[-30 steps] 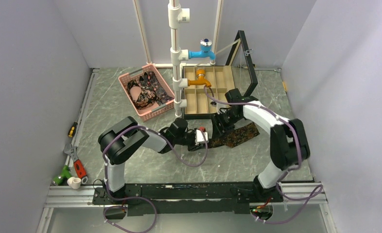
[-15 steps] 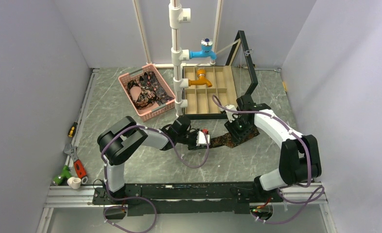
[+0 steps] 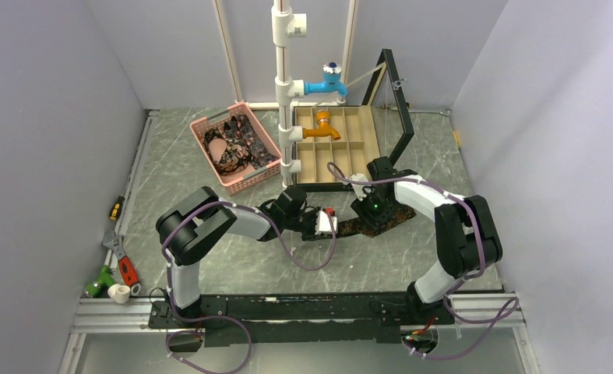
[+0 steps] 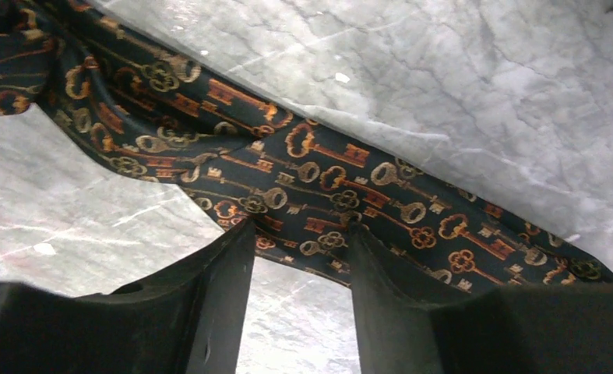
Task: Roll the ties
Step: Roll the tie at the center of the board.
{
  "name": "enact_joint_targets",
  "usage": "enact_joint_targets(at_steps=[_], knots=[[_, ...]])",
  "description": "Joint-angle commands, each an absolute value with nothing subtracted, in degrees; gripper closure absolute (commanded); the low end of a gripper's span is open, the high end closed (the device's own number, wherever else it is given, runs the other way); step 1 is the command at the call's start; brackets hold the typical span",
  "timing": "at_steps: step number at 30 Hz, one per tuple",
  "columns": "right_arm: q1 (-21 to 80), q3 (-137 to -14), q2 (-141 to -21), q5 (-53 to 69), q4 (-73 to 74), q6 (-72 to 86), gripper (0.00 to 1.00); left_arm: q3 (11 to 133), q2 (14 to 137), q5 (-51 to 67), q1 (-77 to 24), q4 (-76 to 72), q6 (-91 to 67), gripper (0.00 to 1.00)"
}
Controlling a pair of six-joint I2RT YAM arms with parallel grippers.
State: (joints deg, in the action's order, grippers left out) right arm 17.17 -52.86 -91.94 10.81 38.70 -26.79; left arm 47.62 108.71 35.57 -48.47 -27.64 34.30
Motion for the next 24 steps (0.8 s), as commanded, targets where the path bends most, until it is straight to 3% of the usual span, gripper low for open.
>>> enact_joint_targets(at_steps=[1, 3, 7, 18, 24], knots=[[17.60, -49.73, -93.73, 7.69, 34.87, -29.11, 0.56, 44.45, 112.72, 31.24, -48.98, -10.80, 35.86, 0.93], [17.62, -48.74, -92.89, 5.14, 34.11, -29.61, 0.67, 44.55, 112.83, 31.16, -48.96, -10.68, 35.88, 0.93], [17.58, -48.34, -89.16, 1.71, 35.04, -30.62, 1.00, 44.90, 113.05, 30.77, -48.96, -10.19, 35.82, 0.93], [5.01, -51.94, -73.04, 1.56, 42.72, -33.55, 1.00, 45.34, 113.31, 31.07, -49.03, -9.46, 36.02, 0.94], [-6.77, -53.04, -72.82, 0.82, 41.35, -31.10, 1.00, 44.86, 112.93, 31.34, -49.00, -9.85, 36.65, 0.94]])
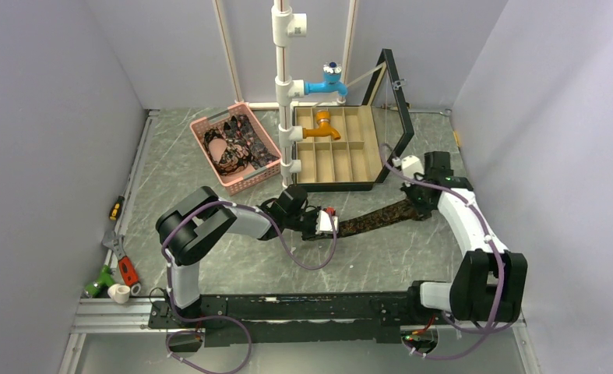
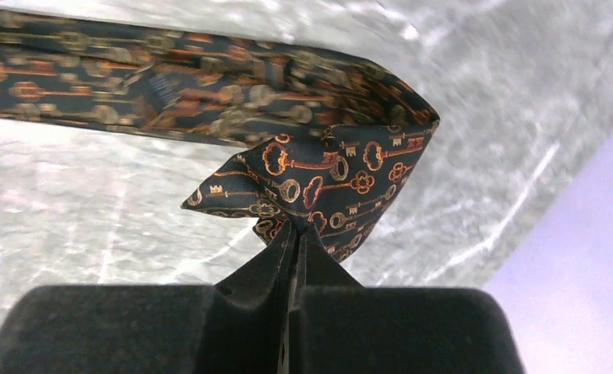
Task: Roll the ties
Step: Roll the tie at the center of the board.
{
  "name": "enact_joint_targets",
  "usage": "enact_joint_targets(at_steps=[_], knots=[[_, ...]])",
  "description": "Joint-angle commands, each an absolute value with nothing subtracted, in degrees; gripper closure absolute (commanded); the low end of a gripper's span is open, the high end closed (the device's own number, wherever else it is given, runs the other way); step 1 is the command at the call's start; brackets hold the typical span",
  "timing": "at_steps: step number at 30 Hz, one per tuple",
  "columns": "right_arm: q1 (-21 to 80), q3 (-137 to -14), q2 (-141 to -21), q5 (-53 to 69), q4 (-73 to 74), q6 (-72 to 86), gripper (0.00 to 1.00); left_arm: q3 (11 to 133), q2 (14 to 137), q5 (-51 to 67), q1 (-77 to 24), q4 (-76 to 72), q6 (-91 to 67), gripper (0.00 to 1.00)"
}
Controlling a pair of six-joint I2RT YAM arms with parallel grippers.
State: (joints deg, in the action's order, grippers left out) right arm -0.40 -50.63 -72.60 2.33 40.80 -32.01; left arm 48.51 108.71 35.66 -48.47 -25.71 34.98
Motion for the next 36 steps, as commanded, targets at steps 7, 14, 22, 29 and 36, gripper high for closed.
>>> enact_joint_targets(at_steps=[7, 14, 22, 29, 36], knots=[[-16.12, -58.41, -81.13, -10.24, 34.92, -24.98, 0.65, 44.71, 112.70, 31.59, -49.00, -10.07, 36.65, 0.95], [-18.95, -67.62, -85.69, -9.45, 37.45, -21.81, 0.52, 44.74, 112.94, 31.58, -49.04, -10.19, 36.39, 0.95], [-19.28, -68.86, -82.58, 15.94, 57.90, -25.02, 0.54, 44.90, 112.89, 31.48, -49.04, -9.67, 36.48, 0.94], [-18.82, -64.01, -83.89, 26.78, 63.87, -22.92, 0.70, 45.26, 113.28, 31.77, -49.14, -9.15, 36.26, 0.95], [-19.35, -66.96, -92.62, 30.66, 62.31, -13.17, 0.82, 45.27, 113.38, 31.47, -49.25, -9.13, 36.26, 0.94]])
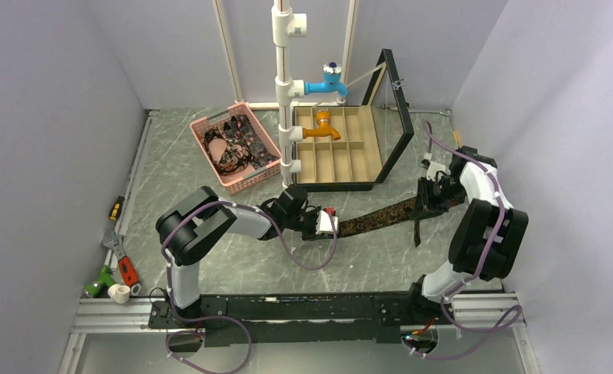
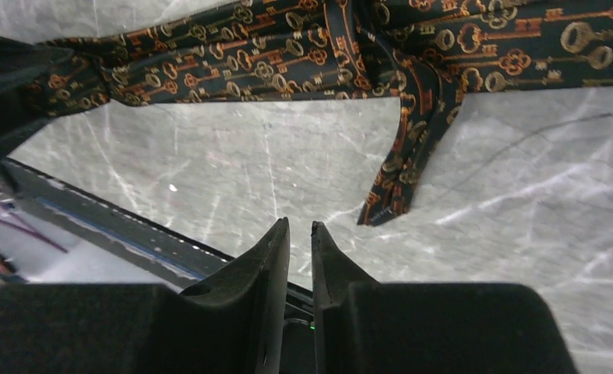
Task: Roll the ties
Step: Roll the tie at the center of the board.
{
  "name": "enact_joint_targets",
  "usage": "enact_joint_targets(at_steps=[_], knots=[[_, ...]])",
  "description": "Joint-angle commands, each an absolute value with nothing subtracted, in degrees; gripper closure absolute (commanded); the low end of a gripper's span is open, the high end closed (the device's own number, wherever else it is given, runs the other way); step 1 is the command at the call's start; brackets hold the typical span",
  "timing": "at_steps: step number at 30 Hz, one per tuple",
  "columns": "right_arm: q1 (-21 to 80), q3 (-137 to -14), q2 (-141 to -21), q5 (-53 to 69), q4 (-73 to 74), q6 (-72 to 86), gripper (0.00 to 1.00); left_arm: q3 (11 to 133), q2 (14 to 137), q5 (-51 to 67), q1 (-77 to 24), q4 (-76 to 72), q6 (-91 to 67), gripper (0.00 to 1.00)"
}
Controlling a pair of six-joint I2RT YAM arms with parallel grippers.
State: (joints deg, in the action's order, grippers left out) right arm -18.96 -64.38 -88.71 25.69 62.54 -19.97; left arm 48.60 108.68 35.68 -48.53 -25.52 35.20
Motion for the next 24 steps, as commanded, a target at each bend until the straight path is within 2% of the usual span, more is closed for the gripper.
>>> enact_joint_targets(at_steps=[1, 5, 9, 13, 24], knots=[[-19.34, -67.09, -93.58, 31.61, 61.96, -11.79, 0.82, 45.26, 113.41, 31.36, -49.27, -9.18, 36.11, 0.94], [-18.96, -66.68, -97.48, 31.24, 60.45, -7.54, 0.79, 45.10, 113.25, 30.89, -49.22, -9.64, 35.84, 0.94], [-19.09, -65.75, -101.80, 23.43, 57.84, -4.90, 0.72, 45.47, 113.69, 31.00, -49.22, -9.23, 35.71, 0.94], [-19.78, -66.29, -101.30, 17.02, 52.04, -3.19, 0.69, 45.66, 113.74, 31.25, -49.28, -8.68, 35.68, 0.95], [-22.49, -82.52, -106.86, 5.22, 43.21, -7.53, 0.65, 45.87, 113.50, 31.20, -49.29, -7.67, 35.95, 0.95]])
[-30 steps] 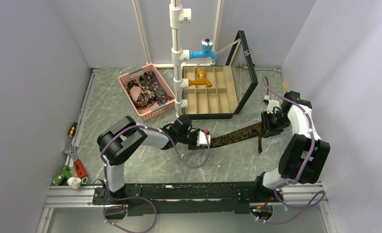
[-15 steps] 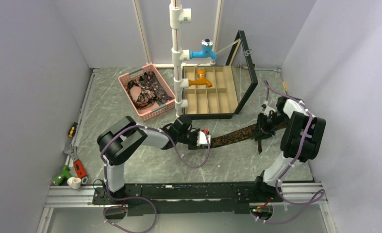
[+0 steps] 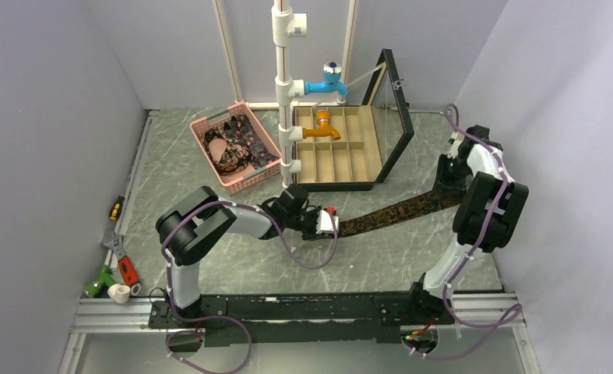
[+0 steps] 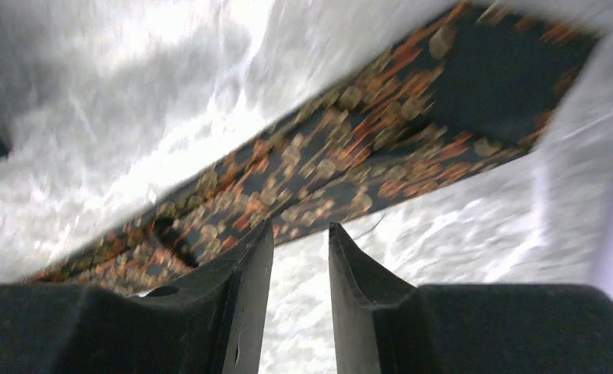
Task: Roll the ties
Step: Roll the tie at the center of the board.
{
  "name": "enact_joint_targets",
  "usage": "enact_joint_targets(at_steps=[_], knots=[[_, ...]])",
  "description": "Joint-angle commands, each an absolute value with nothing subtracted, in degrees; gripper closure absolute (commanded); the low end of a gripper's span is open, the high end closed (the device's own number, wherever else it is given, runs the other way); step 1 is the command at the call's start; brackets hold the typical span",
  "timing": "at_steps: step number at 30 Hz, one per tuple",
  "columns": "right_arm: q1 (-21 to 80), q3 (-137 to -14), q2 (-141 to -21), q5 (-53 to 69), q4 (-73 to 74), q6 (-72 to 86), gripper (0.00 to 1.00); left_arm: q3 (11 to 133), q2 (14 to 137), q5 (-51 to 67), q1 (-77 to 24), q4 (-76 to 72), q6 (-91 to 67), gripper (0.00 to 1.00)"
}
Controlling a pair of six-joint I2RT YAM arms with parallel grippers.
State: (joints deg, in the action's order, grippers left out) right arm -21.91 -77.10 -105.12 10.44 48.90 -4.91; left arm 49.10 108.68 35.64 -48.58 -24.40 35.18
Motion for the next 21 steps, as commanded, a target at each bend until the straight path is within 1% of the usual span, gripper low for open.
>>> enact_joint_targets(at_steps=[1, 5, 9, 16, 21], knots=[[-22.52, -83.88, -107.94, 5.40, 43.41, -8.63, 0.65, 45.96, 113.60, 31.27, -49.31, -7.58, 35.95, 0.95], [-22.51, -87.44, -112.08, 7.62, 46.43, -13.26, 0.66, 46.11, 113.73, 31.19, -49.34, -7.52, 36.12, 0.95], [-22.45, -87.22, -115.74, 6.97, 48.45, -16.90, 0.67, 46.21, 113.81, 30.93, -49.32, -7.51, 36.04, 0.95], [-23.11, -79.28, -116.10, -4.64, 43.95, -23.71, 0.70, 46.39, 113.74, 31.20, -49.38, -7.12, 37.13, 0.95], [-25.66, -74.57, -112.52, -8.50, 44.19, -27.22, 0.70, 46.64, 113.41, 31.79, -49.37, -6.73, 39.47, 0.95]])
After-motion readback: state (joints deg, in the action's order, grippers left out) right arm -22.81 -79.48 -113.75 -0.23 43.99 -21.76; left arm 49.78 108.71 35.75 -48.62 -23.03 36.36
